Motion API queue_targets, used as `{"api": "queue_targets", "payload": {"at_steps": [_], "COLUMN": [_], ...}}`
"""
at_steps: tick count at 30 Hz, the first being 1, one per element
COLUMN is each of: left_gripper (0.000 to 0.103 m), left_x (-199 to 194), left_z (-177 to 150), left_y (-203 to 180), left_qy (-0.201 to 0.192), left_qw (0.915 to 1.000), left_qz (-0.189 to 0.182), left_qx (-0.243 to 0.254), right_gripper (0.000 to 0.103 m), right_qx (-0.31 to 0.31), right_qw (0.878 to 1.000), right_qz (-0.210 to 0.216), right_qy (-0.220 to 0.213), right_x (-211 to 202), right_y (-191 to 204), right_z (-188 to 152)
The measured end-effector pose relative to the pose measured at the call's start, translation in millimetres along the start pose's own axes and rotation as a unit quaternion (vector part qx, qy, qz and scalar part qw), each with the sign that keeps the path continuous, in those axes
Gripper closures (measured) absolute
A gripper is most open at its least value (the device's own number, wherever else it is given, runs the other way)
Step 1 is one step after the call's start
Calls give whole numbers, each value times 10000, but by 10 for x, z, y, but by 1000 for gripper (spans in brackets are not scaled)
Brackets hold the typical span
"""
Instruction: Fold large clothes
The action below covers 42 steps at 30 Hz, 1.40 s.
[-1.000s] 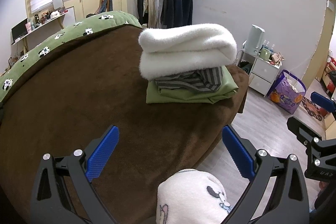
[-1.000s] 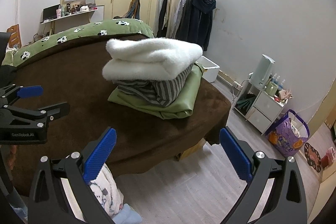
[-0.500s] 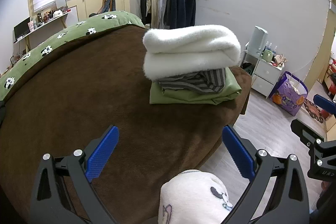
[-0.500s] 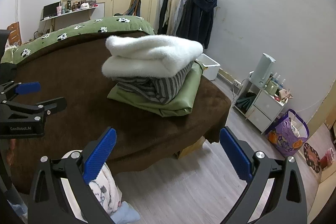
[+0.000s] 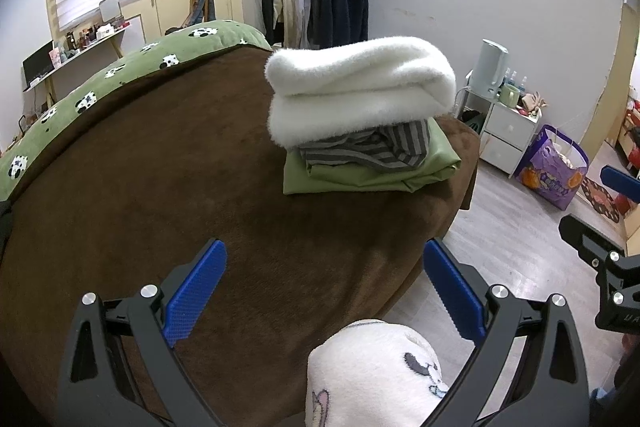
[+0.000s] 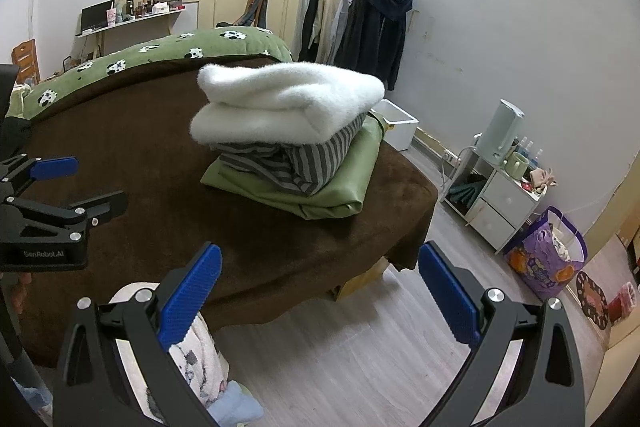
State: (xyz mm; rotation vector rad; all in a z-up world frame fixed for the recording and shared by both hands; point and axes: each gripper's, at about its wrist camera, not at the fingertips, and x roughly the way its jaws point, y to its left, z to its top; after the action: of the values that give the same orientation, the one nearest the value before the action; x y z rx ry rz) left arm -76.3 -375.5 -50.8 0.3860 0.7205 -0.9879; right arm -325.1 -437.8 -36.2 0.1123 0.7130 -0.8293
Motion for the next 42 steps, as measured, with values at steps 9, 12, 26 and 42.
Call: {"api": "queue_targets", "payload": {"at_steps": [9, 12, 26, 42], "left_gripper": [7, 7, 7, 7], "left_x": [-22, -33, -86, -113], "left_z": [33, 49, 90, 115], "left_y": [-73, -86, -97, -151], "left_qy": [-41, -60, -148, -172], "left_qw": [10000, 10000, 9998, 9995], "left_qz": [-23, -33, -120, -160], "left_qx": [78, 71, 58, 189], "right_gripper": [6, 6, 6, 6], "right_qx": [-9, -11, 18, 2], "right_qw": [10000, 10000, 10000, 10000], "right_qz": [4, 7, 65, 74], "right_qy": [29, 25, 39, 43], "right_x": [7, 1, 94, 99], "right_y": [-33, -38, -91, -84], "right_z": [-30, -38, -25, -8]}}
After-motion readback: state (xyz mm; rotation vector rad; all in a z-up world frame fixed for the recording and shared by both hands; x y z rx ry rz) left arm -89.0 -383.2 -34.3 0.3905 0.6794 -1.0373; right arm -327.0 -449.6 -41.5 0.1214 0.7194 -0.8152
